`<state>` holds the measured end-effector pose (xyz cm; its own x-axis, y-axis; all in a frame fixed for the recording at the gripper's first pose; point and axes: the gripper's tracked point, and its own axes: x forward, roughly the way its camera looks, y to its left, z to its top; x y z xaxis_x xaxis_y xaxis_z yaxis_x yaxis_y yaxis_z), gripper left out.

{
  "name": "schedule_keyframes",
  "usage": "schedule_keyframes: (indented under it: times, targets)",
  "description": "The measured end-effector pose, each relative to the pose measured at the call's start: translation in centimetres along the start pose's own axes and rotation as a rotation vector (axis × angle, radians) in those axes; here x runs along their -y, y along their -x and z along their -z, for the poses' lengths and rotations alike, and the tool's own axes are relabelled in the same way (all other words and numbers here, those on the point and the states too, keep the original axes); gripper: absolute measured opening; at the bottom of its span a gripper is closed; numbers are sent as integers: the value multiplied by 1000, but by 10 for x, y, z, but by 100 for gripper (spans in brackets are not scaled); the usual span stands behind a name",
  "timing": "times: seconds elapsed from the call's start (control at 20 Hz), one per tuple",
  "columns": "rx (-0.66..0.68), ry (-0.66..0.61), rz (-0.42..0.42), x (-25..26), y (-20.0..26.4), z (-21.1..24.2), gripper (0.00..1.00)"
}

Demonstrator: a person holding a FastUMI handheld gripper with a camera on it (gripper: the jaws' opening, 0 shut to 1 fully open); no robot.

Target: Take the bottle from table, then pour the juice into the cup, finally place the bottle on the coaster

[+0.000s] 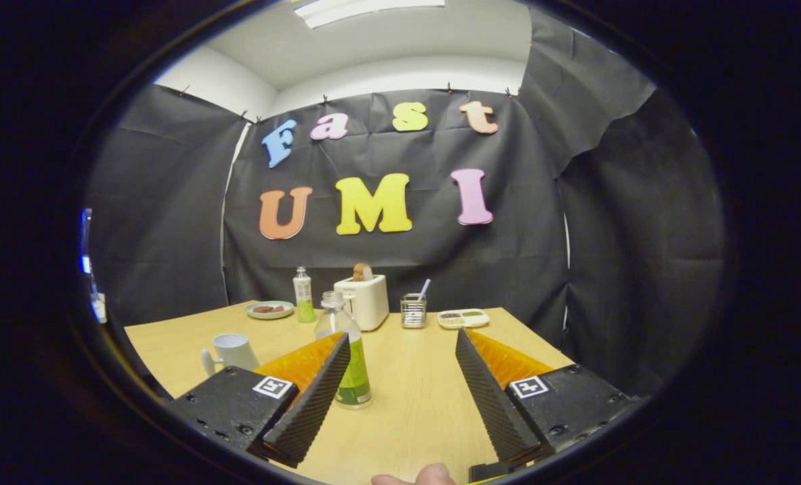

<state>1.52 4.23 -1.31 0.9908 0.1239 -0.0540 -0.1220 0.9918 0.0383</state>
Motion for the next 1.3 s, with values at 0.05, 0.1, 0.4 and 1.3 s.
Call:
schedule_keyframes:
  times: [0.05,0.1,0.4,1.3]
  targets:
    - [-6,2,-18,-7,-2,2,100]
    - [-8,4,-27,-13,-4,2,100]
    - [-51,14,-56,-35,-19,14,100]
    - [-294,26,-32,-64,-105,91,100]
